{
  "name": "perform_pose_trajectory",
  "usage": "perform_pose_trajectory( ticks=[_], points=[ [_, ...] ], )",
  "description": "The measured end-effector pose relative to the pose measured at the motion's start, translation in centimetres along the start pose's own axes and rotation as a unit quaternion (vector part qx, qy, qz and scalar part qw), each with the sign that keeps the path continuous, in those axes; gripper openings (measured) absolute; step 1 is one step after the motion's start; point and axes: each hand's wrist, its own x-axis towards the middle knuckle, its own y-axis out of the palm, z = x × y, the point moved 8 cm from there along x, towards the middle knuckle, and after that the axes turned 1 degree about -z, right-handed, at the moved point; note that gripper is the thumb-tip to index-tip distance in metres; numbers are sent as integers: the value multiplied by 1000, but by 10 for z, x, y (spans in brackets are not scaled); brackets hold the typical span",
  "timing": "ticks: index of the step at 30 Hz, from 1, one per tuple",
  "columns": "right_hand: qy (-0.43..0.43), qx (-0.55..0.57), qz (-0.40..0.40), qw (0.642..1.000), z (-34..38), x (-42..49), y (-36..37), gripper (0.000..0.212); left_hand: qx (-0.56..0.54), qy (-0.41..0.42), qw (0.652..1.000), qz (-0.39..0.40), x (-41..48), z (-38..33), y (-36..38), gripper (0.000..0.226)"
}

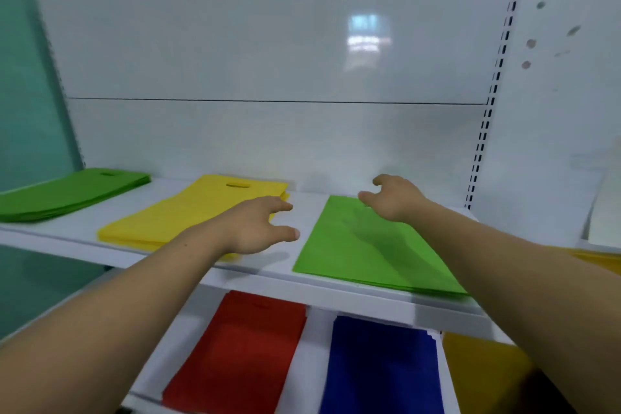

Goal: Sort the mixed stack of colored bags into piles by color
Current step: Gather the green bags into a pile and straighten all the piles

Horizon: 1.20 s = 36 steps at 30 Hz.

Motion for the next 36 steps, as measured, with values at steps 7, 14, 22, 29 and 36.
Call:
perform_pose_trajectory(
  ticks=[7,14,22,29,36],
  points=[
    [-88,23,11,996,152,14,38,65,21,-67,996,-48,-55,101,-67,66],
    [-166,34,58,984,323,9,113,65,34,-142,985,-89,-129,243,-137,68],
    [-206,47,88,973,469,2,189,61,37,-218,967,-124,-197,383,-193,71],
    [-207,24,114,971,537,50,250,70,17,-254,956,-147,-193,477,-213,67],
    [-146,2,130,981,558,135,316,73,9,-254,958,-137,-122,560,-223,66]
  ],
)
